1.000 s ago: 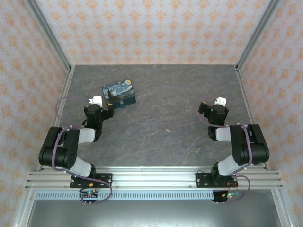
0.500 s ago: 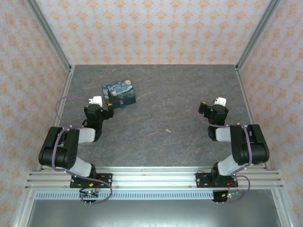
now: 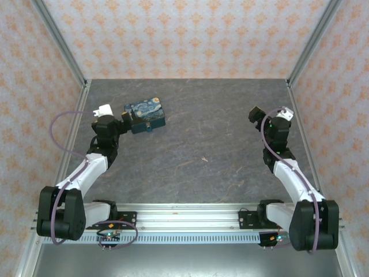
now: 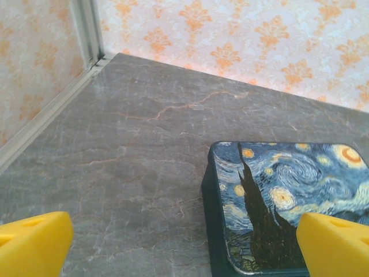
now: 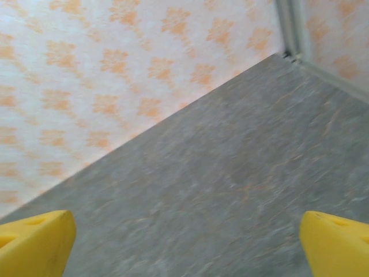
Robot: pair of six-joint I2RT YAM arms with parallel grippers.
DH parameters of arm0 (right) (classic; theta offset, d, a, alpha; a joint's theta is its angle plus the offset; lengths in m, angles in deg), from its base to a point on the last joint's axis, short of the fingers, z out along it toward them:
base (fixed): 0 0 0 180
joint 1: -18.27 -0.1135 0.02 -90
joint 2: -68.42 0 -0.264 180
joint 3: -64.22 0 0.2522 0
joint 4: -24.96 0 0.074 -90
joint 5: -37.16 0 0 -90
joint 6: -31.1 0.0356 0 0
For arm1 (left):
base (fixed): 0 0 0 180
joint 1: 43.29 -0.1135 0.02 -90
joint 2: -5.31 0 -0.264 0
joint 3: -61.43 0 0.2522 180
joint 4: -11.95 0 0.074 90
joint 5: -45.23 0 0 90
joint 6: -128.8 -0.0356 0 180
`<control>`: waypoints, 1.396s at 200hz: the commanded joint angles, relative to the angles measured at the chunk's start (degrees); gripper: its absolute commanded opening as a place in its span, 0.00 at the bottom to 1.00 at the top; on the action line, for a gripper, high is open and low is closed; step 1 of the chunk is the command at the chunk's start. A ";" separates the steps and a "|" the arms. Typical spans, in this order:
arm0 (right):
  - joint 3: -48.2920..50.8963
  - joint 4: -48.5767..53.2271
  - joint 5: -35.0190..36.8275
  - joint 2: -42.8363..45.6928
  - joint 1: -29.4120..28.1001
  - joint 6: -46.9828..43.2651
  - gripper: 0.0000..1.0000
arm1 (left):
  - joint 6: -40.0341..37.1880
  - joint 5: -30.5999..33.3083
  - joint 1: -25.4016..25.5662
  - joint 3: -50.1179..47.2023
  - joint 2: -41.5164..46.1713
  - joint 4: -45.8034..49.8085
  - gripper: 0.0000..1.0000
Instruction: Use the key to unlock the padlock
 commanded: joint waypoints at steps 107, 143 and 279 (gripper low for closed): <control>-16.90 15.13 -22.20 -21.31 -11.79 14.04 0.89 | 12.00 -9.04 -4.48 32.31 -23.59 31.39 1.00; -29.21 15.09 -22.59 -34.47 -18.29 17.48 0.83 | 15.17 -16.30 -4.79 36.09 -29.95 30.75 1.00; -78.24 23.91 -27.16 -74.81 -31.42 25.80 0.60 | 28.56 -26.75 -3.45 35.82 -38.18 18.51 1.00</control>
